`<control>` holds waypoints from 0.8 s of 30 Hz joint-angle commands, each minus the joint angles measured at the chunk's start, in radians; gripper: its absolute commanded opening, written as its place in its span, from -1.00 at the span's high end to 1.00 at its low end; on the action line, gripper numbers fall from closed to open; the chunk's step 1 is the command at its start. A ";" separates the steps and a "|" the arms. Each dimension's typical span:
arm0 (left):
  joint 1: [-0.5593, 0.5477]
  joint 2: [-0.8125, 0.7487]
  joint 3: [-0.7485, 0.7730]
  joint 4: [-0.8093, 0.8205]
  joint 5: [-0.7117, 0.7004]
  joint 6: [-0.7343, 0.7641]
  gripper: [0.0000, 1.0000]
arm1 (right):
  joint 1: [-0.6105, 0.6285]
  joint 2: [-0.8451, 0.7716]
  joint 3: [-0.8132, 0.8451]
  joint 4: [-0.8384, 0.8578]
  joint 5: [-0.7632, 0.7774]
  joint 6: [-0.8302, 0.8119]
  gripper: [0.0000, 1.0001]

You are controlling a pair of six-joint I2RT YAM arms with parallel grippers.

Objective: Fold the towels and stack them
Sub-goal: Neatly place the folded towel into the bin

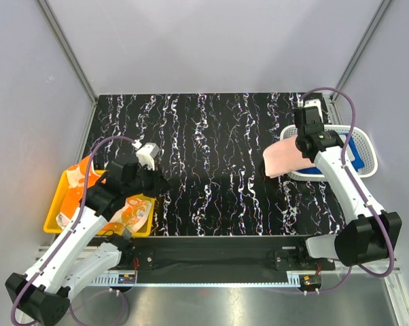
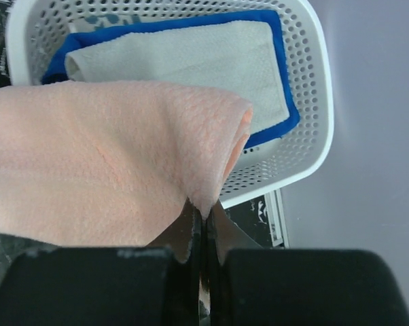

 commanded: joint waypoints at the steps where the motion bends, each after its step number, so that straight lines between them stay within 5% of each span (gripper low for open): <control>1: -0.014 0.000 -0.005 0.049 0.039 0.021 0.64 | -0.034 -0.018 0.048 0.040 0.069 -0.063 1.00; 24: -0.059 0.029 -0.011 0.051 0.039 0.018 0.64 | -0.193 0.065 0.131 0.132 0.059 -0.125 1.00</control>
